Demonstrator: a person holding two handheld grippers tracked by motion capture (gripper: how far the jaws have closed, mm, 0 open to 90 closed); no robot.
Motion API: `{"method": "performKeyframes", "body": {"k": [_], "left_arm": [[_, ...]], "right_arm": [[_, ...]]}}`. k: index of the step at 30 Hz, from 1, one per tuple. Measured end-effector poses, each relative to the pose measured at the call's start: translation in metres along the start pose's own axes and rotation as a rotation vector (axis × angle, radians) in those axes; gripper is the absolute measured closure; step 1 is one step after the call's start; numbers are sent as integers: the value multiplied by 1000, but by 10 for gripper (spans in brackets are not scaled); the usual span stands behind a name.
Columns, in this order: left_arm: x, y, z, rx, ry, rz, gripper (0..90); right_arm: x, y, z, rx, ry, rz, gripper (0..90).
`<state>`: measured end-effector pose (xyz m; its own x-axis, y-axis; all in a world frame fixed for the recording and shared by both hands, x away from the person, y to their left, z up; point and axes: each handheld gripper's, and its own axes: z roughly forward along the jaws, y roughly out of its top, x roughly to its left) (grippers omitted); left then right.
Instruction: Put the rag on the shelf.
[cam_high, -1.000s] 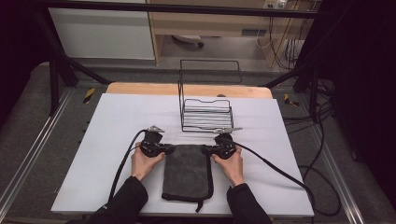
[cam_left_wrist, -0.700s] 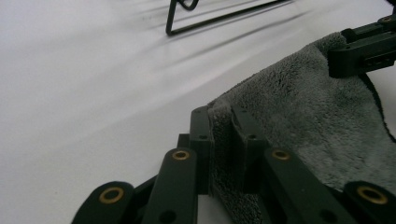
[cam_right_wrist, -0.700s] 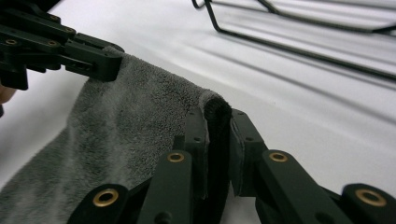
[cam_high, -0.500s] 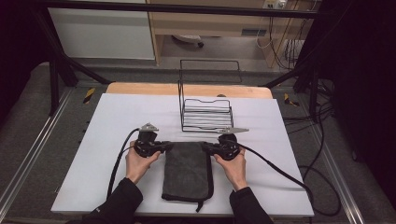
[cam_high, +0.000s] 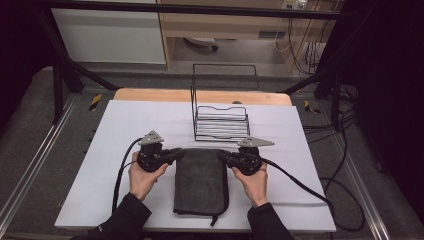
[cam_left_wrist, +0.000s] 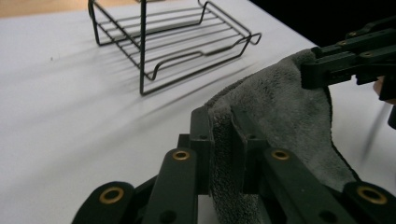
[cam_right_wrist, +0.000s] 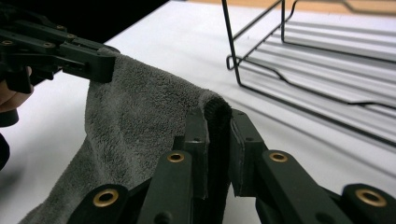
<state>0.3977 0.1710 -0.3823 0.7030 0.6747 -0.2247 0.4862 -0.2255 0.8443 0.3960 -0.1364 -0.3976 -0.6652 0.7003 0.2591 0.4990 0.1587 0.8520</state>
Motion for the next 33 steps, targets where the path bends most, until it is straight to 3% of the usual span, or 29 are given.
{"method": "performKeyframes", "body": {"k": [23, 33], "left_arm": [[-28, 17, -30, -163, -9, 54, 801], [-38, 28, -37, -203, -9, 87, 802]], "right_arm": [[19, 21, -39, -171, -2, -70, 803], [26, 30, -54, -225, -7, -93, 804]]}}
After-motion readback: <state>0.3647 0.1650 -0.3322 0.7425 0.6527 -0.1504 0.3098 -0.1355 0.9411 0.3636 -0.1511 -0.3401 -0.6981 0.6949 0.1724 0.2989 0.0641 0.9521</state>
